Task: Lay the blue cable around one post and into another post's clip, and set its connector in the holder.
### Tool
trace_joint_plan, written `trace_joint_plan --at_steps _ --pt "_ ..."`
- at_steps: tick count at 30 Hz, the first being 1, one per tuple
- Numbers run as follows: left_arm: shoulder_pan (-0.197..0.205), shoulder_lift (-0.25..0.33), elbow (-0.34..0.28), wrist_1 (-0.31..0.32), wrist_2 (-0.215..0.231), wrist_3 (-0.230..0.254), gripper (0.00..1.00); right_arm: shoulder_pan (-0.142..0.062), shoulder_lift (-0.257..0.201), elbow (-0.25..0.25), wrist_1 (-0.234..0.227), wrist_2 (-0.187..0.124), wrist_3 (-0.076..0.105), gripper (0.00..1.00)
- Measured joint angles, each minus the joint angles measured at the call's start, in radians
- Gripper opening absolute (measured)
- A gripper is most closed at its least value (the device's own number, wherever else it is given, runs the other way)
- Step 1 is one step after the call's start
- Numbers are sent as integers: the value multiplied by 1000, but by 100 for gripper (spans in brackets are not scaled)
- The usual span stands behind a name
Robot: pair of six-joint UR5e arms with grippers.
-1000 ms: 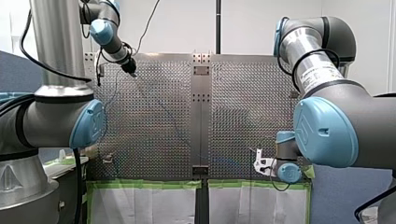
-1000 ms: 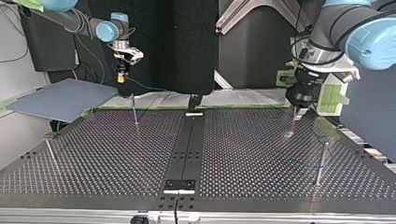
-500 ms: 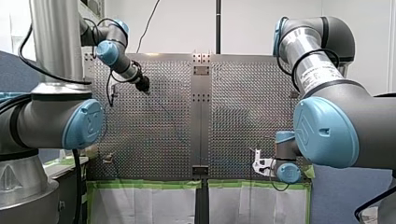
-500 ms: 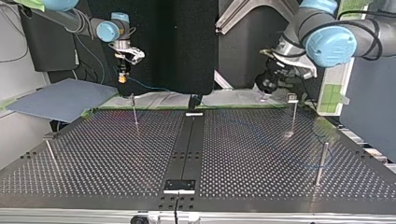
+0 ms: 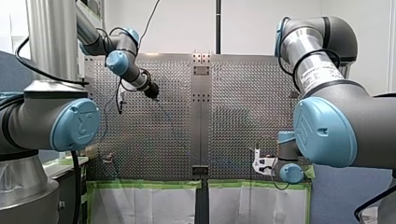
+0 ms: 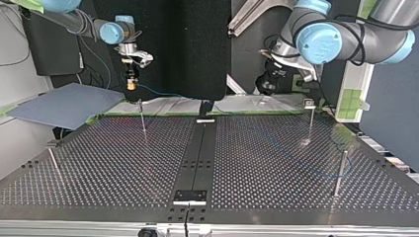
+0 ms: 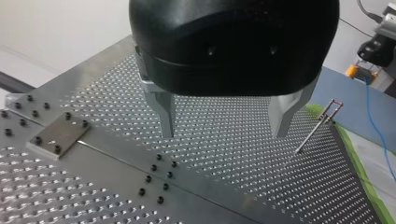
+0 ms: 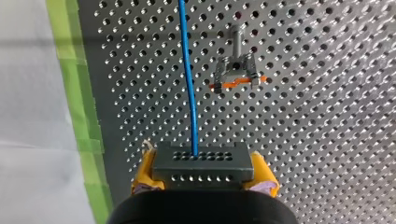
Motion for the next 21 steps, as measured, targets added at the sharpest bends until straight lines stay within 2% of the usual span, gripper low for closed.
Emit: trace_joint_plan --at_steps 6,13,17,21 --pt "-55 -41 0 55 -55 19 100 -24 0 0 -7 -51 -33 0" --pt "-124 -48 0 125 -118 23 100 -62 0 0 -13 -113 -43 0" --pt "-164 -49 0 169 -133 23 100 -82 0 0 -10 -158 -52 0" --pt "-180 -49 0 214 -142 23 100 -99 0 0 -7 -200 -63 0"
